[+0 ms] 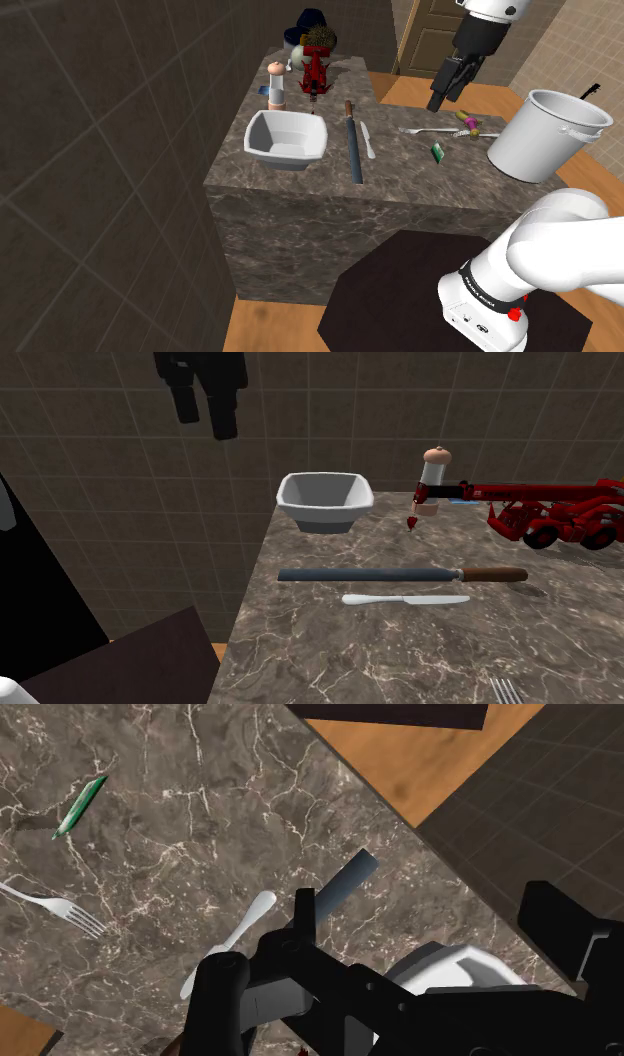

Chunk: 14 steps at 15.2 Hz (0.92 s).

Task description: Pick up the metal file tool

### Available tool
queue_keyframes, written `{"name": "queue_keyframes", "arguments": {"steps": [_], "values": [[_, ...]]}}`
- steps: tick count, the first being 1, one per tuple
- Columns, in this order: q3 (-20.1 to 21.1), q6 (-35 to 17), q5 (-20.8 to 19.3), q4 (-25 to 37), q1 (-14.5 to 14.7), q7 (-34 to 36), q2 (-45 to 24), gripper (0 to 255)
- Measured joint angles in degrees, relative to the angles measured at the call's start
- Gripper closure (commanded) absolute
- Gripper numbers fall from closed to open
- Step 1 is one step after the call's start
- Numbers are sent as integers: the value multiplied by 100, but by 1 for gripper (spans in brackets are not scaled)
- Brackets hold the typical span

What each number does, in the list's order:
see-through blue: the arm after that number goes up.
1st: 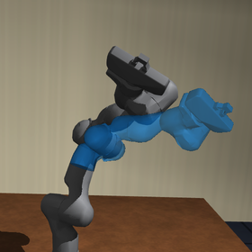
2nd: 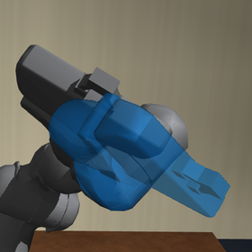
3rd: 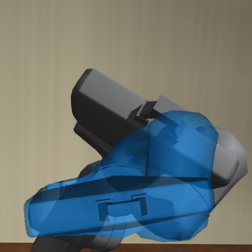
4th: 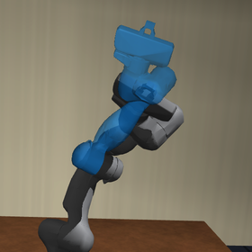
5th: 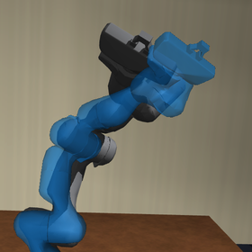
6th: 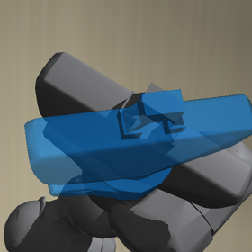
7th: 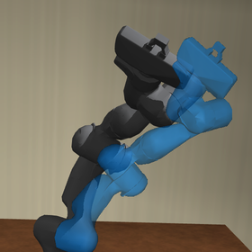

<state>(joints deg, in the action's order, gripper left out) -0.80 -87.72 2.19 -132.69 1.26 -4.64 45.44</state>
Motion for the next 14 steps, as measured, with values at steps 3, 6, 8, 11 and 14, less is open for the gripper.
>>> {"name": "queue_keyframes", "arguments": {"steps": [3,6,8,11,14], "values": [[24,-236,22,-60,-52,128,-175,0],[107,-735,87,-56,-153,457,-653,0],[123,-1116,102,-163,-240,649,-911,0],[204,-1658,154,-152,-340,1011,-1430,0],[225,-2197,168,-58,-459,1316,-2036,0]]}}
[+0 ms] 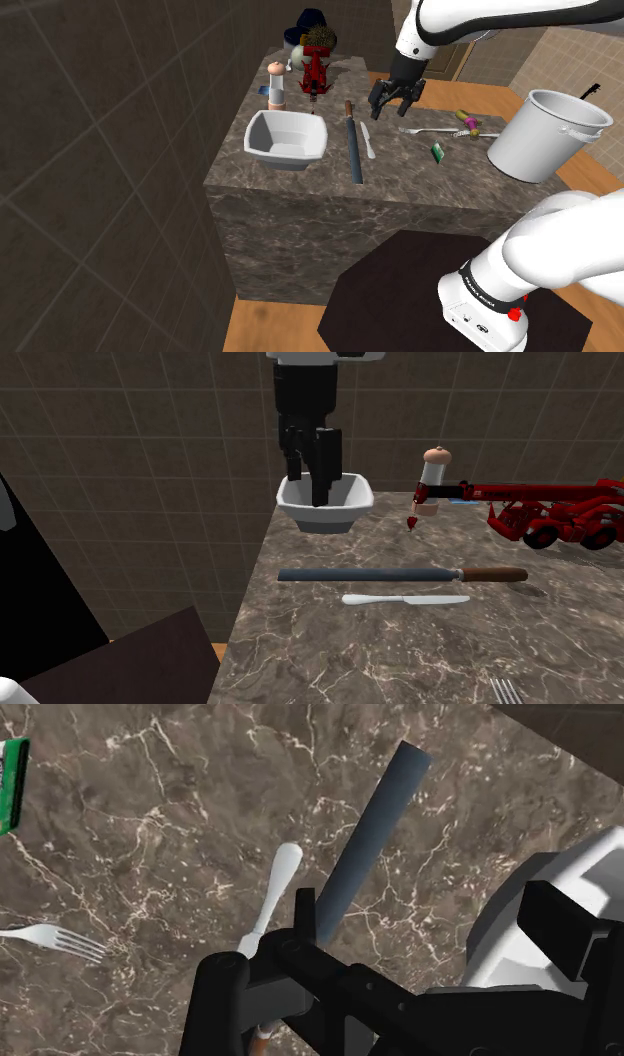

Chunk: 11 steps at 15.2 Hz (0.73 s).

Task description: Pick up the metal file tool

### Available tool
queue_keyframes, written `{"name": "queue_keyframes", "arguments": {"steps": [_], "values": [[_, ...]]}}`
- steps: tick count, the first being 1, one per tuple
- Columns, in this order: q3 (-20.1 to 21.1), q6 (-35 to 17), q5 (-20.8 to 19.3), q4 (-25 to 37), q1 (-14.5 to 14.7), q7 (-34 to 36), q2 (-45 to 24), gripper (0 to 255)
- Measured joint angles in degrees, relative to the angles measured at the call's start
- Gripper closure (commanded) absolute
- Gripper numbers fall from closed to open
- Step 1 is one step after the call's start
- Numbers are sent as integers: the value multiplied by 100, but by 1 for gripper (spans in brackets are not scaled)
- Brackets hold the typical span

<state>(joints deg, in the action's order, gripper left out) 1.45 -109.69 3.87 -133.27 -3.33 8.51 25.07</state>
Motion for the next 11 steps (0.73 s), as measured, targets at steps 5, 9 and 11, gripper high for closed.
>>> {"name": "queue_keyframes", "arguments": {"steps": [5,9,11], "values": [[44,-736,14,269,-154,569,-951,0],[10,-1216,0,598,-277,975,-1726,0],[-13,-1452,-3,746,-324,1180,-2088,0]]}}
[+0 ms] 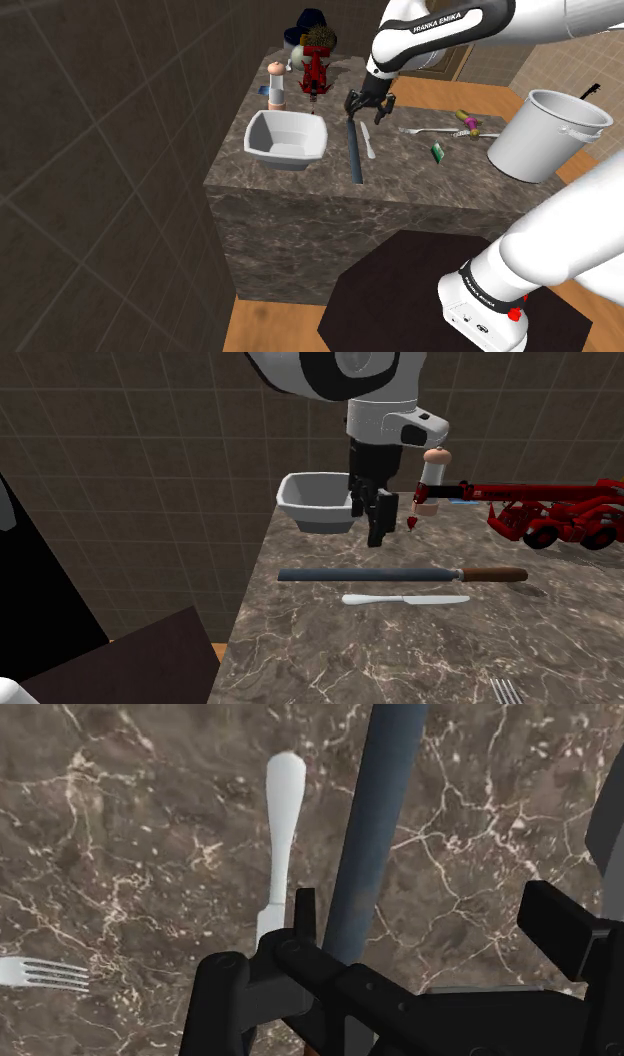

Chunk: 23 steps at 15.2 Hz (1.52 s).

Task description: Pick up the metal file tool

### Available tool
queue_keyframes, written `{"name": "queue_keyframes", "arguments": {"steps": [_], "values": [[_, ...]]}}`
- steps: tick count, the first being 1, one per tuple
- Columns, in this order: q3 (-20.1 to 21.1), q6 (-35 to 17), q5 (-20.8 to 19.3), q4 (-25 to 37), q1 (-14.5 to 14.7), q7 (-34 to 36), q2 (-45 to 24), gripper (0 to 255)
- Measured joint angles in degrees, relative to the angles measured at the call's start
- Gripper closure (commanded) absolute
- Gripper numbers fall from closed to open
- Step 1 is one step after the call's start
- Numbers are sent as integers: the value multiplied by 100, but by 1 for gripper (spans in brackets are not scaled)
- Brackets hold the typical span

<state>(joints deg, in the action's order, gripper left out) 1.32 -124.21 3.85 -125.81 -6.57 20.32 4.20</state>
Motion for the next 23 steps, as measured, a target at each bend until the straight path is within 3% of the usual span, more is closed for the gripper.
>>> {"name": "queue_keyframes", "arguments": {"steps": [7,15,16,23], "values": [[-183,-589,28,868,-175,582,-1407,0],[-191,-1116,68,792,-179,639,-1849,0],[-190,-1141,70,785,-179,637,-1867,255],[-190,-1161,72,789,-179,637,-1885,255]]}}
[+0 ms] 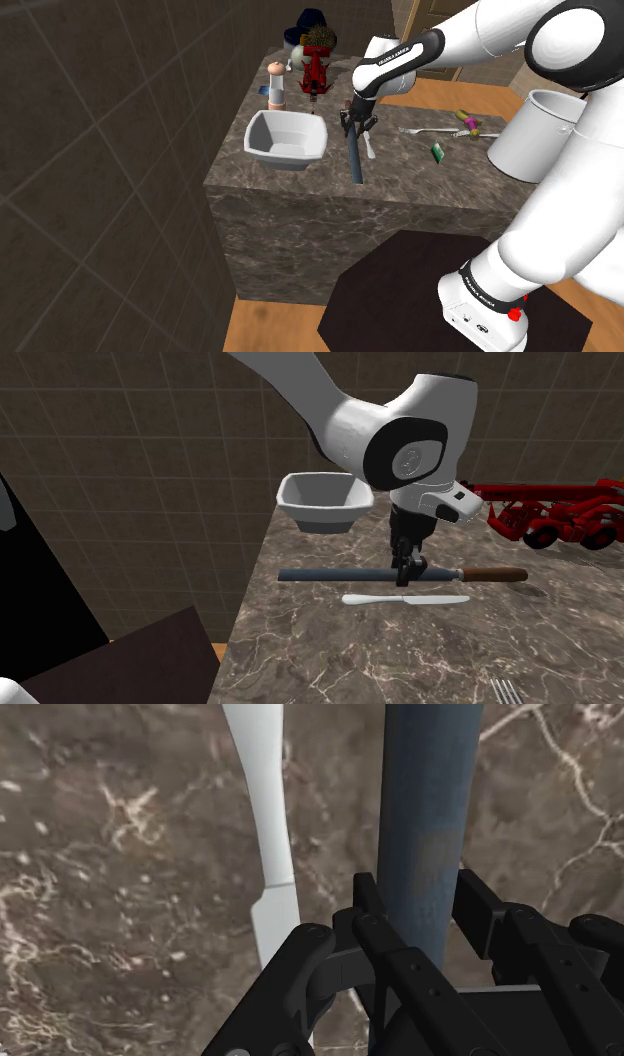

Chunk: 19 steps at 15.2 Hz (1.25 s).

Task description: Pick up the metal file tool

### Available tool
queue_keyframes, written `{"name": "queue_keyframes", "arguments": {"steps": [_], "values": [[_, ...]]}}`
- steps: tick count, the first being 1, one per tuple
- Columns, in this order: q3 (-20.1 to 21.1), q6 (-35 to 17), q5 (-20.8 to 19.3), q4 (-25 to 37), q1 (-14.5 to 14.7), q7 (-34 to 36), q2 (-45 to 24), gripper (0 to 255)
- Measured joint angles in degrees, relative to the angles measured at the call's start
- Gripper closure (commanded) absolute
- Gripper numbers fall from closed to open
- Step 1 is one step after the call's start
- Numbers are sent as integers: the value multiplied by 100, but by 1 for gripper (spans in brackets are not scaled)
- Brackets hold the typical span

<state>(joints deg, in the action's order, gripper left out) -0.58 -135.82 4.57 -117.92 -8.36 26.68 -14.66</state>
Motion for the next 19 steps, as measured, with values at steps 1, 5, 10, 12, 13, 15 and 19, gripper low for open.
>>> {"name": "queue_keyframes", "arguments": {"steps": [1,5,10,12,13,15,19], "values": [[0,-1,0,-1,0,0,1,255],[-4,71,-4,16,-4,-2,54,255],[-6,395,-31,127,8,41,268,255],[-12,540,-39,176,2,42,364,255],[-13,603,-43,218,3,50,384,255],[-15,737,-51,282,2,60,455,255],[-16,990,-66,403,5,84,589,255]]}}
